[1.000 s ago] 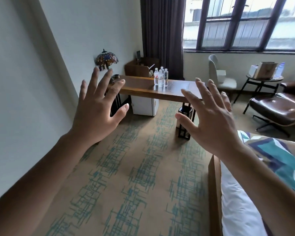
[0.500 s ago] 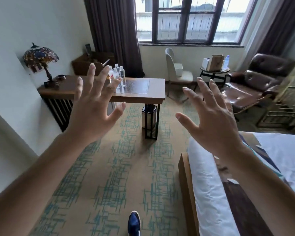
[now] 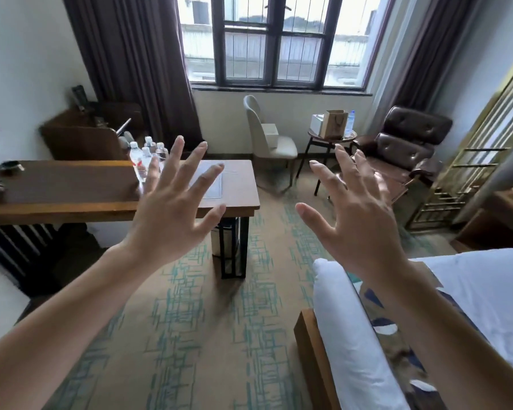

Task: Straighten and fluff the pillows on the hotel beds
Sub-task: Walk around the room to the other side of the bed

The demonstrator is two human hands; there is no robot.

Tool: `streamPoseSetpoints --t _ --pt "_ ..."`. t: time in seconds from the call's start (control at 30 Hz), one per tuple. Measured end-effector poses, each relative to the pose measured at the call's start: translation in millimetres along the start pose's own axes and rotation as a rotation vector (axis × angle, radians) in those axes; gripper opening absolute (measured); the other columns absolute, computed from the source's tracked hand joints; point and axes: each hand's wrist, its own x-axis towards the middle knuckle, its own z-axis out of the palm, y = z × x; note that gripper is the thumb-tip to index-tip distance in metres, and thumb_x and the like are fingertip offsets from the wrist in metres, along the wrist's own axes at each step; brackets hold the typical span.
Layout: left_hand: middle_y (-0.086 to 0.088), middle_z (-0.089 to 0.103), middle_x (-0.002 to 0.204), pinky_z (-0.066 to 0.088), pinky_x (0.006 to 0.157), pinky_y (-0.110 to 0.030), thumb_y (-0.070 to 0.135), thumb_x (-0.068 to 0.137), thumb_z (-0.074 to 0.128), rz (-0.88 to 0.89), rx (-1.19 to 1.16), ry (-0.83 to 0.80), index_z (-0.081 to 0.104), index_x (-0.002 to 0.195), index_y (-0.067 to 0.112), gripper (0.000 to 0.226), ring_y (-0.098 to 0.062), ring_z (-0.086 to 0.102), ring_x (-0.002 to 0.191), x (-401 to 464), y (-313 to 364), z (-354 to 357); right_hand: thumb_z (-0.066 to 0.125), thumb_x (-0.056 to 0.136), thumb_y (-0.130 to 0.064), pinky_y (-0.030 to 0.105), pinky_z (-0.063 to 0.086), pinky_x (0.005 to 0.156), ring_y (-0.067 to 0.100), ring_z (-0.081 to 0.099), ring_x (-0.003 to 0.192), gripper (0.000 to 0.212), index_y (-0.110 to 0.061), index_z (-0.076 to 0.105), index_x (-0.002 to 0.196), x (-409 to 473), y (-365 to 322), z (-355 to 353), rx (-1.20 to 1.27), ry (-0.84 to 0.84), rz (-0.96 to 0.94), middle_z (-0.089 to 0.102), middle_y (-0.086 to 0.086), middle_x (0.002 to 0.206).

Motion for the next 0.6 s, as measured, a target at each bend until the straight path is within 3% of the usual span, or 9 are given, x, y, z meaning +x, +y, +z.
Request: streamPoseSetpoints --t 0.2,0.6 --pt "-0.003 0.012 0.172 0.003 0.125 -0.063 0.058 0.099 0.038 0.079 -0.042 0.03 0.036 0.157 0.024 0.067 -0.03 -0.004 0.16 94 -31 56 0.046 0.096 -0.064 0.063 0.016 0.122 0.032 0.014 0.157 0.063 -0.033 0.047 0.15 64 43 47 -0.1 0.047 0.058 0.023 0.005 0.169" --pt "-0.004 0.011 0.172 0.004 0.124 -0.066 0.058 0.101 0.038 0.15 -0.014 0.065 0.037 0.156 0.024 0.065 -0.03 -0.006 0.16 299 -66 182 0.042 0.096 -0.065 0.062 0.012 0.123 0.03 0.01 0.158 0.066 -0.031 0.045 0.152 235 169 143 -0.15 0.069 0.137 0.019 0.004 0.17"
